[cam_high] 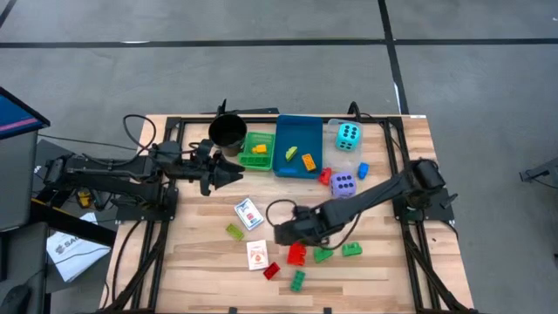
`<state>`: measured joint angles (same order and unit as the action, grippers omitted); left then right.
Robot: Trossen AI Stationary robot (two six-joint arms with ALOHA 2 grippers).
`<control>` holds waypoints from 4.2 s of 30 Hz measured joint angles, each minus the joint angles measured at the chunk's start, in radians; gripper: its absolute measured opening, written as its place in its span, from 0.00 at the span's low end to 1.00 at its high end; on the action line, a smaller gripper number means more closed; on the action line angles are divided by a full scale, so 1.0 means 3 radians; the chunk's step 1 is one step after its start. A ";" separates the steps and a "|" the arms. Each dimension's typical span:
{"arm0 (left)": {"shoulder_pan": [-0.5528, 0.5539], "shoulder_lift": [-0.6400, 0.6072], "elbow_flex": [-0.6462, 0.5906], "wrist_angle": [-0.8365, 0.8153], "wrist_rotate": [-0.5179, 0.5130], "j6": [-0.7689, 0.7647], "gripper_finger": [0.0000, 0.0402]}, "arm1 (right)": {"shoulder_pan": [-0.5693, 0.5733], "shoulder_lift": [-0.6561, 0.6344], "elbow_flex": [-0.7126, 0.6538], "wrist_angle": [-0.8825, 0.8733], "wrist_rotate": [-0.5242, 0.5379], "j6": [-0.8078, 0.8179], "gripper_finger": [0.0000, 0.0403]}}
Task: Pick & Place Toys
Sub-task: Put the large stud red game piece into the green bin
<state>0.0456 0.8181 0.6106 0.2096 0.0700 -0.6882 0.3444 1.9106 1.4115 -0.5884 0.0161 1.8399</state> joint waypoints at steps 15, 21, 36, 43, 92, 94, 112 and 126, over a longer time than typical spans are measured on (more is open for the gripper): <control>-0.0001 0.0000 0.0000 -0.0122 0.0368 0.0007 0.49 | 0.0043 0.0282 0.0000 0.0879 0.0083 0.0334 0.83; -0.0001 0.0000 0.0000 -0.0172 0.0381 0.0007 0.49 | -0.0020 0.0141 0.0004 0.0823 0.0133 0.0091 0.83; -0.0001 0.0000 0.0000 -0.0179 0.0381 0.0008 0.49 | -0.0055 0.0085 0.0003 0.0465 -0.0155 -0.0014 0.83; -0.0001 0.0000 0.0000 -0.0178 0.0381 0.0008 0.49 | -0.0034 0.0087 0.0003 0.0090 -0.0240 -0.0060 0.83; -0.0001 0.0000 -0.0001 -0.0198 0.0384 0.0009 0.49 | -0.0205 0.0309 -0.0008 -0.0172 -0.0540 -0.0202 0.83; -0.0001 0.0000 -0.0003 -0.0196 0.0384 0.0009 0.49 | -0.0205 0.0345 0.0003 -0.0095 -0.0595 -0.0201 0.83; -0.0001 0.0000 -0.0003 -0.0266 0.0384 0.0009 0.49 | -0.0204 0.0417 -0.0009 0.0008 -0.0614 -0.0201 0.83; -0.0001 0.0000 -0.0003 -0.0272 0.0384 0.0009 0.49 | -0.0202 0.0417 -0.0009 0.0221 -0.0673 -0.0153 0.83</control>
<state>0.0452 0.8181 0.6098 0.1280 0.1852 -0.6853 0.2836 2.0357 1.4090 -0.5222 -0.1857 1.7941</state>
